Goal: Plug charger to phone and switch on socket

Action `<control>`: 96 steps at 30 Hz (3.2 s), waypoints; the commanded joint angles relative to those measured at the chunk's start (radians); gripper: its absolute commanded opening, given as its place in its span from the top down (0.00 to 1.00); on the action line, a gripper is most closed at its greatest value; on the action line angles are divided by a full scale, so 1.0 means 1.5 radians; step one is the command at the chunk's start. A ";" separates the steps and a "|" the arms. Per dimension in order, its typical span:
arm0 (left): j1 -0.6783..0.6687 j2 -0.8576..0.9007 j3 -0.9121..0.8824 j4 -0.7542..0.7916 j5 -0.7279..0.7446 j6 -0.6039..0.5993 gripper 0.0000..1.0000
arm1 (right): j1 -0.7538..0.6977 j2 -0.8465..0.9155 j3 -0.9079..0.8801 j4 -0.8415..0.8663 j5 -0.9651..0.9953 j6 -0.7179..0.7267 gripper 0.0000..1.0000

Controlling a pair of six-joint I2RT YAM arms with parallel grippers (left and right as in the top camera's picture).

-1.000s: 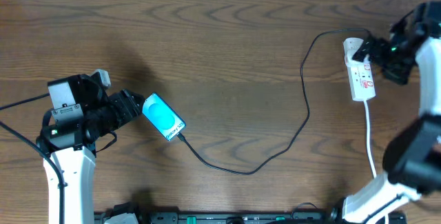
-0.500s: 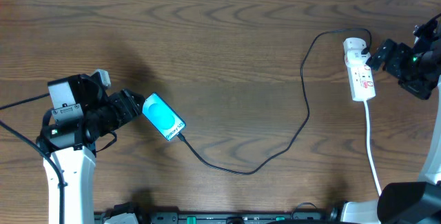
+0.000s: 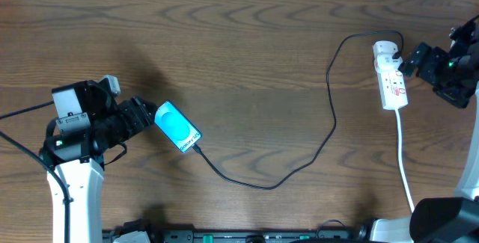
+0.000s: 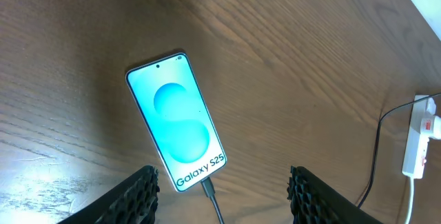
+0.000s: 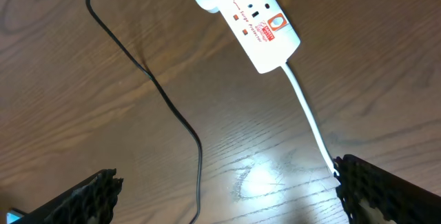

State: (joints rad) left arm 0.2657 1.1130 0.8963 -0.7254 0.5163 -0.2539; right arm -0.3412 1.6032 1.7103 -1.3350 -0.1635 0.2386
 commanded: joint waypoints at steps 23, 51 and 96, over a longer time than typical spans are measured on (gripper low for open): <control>-0.171 -0.414 -0.346 0.223 -0.239 0.022 0.38 | 0.012 -0.009 0.003 -0.001 0.003 0.010 0.01; -0.132 -0.741 -0.595 0.444 -0.230 0.084 0.38 | 0.012 -0.009 0.003 -0.001 0.003 0.010 0.01; -0.132 -0.739 -0.595 0.445 -0.230 0.084 0.38 | 0.156 -0.554 -0.664 0.717 0.058 -0.069 0.01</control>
State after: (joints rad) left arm 0.0631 0.0101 0.0208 -0.0219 0.1535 -0.1482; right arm -0.1375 0.8772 0.8574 -0.3420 -0.0883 0.2008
